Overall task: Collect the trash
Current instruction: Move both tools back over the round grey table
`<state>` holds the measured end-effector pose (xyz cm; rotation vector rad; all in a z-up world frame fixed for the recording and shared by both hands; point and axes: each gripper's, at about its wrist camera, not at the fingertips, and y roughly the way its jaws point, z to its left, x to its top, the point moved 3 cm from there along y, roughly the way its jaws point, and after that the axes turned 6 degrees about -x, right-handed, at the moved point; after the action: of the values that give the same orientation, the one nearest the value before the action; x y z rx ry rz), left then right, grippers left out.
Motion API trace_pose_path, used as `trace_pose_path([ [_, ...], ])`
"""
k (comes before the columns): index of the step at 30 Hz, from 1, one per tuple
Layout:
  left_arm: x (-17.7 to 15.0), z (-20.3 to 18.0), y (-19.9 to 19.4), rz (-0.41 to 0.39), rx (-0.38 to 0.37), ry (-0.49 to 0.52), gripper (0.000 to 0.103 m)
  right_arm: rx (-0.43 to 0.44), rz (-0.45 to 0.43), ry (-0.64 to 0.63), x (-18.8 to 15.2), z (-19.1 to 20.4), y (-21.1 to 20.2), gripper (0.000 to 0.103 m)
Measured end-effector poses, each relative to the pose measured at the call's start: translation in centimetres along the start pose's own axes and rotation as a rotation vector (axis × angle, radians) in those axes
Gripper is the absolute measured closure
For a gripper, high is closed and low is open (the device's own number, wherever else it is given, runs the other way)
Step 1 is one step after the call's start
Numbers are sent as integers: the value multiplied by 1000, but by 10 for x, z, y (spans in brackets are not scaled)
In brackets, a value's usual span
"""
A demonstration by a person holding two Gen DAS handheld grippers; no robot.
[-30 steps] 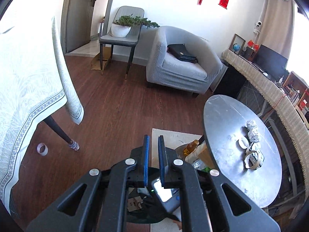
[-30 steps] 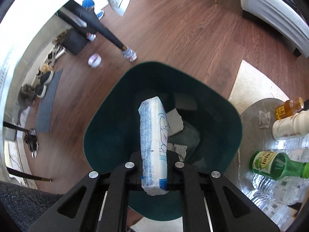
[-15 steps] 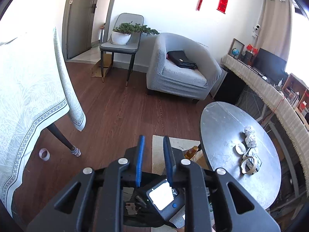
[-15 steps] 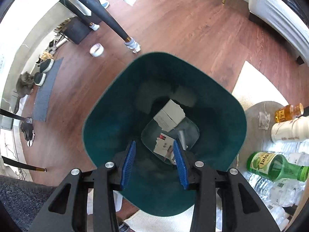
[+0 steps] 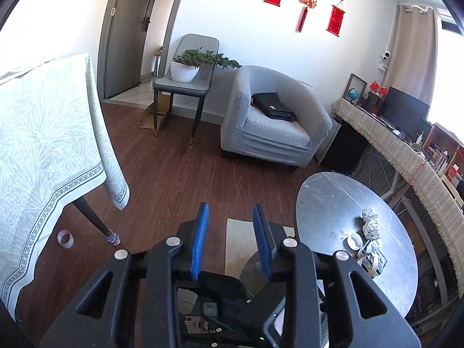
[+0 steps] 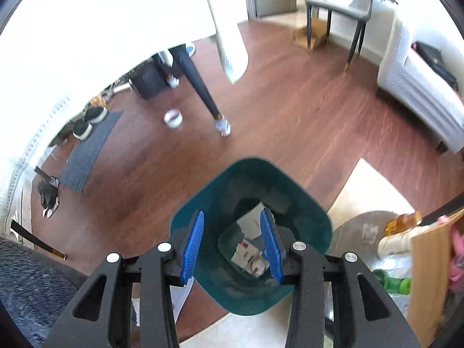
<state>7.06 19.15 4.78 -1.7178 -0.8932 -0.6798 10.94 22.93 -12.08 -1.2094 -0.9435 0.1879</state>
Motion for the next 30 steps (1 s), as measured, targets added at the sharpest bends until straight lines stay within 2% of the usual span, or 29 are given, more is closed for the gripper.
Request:
trace_pose_path([
  [7,6,-12,-3,-46,11,24,62,-46,-126,-2,8,-14,-54,62],
  [9,7,-15,-4,-60,28,26,54,-61,-163,-8,7,-19,-68,59],
  [16,11,-21,-3,-84,28,-1,53,-111,-299,35,-1,-50,-124,55],
  [18,11,-25,-1,-82,32,2,53,-132,-332,52,-6,-62,-137,44],
  [26,6,-53,12,-69,-1,32,46,-214,-406,146,-30,-112,-179,41],
  [30,-4,-81,23,-36,-42,79,43,-261,-418,203,-49,-139,-196,35],
])
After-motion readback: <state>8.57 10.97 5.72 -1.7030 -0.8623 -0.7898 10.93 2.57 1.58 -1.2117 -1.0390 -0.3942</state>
